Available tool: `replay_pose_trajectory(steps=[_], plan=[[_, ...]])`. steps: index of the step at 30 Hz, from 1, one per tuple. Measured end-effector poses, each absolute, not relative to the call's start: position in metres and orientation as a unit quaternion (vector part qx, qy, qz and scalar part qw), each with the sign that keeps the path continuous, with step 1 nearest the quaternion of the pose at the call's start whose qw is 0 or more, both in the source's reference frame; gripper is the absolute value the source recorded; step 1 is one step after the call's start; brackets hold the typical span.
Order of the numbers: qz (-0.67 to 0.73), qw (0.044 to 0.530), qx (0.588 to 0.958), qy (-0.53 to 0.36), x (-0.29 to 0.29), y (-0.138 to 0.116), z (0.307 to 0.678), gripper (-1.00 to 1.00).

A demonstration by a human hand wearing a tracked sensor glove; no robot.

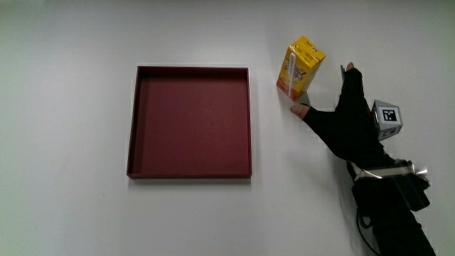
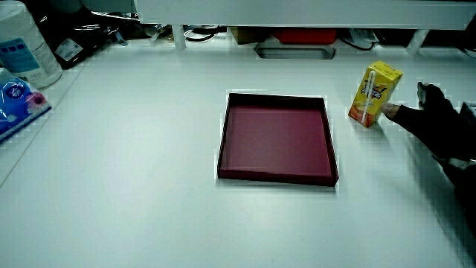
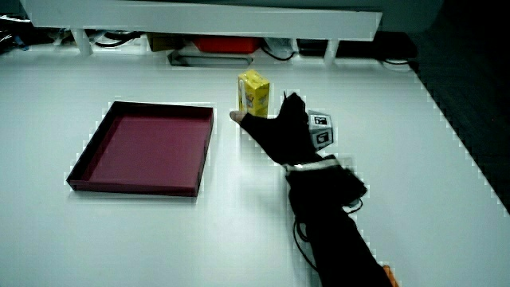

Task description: Pick ice redtea

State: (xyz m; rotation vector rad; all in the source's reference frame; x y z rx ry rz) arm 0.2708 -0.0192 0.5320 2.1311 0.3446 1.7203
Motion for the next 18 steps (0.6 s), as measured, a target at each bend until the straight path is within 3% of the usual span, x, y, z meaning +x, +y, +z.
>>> replay_pose_trajectory(steps=[9, 10, 11, 18], plan=[[0.624, 0.19, 0.747, 0.134, 0.261, -0.04, 0.541, 0.0], [0.621, 0.191, 0.748, 0.135, 0.259, -0.042, 0.54, 0.0], [0.6, 0.159, 0.771, 0.143, 0.256, -0.042, 0.535, 0.0], [0.606, 0.168, 0.761, 0.159, 0.25, -0.049, 0.54, 0.0]])
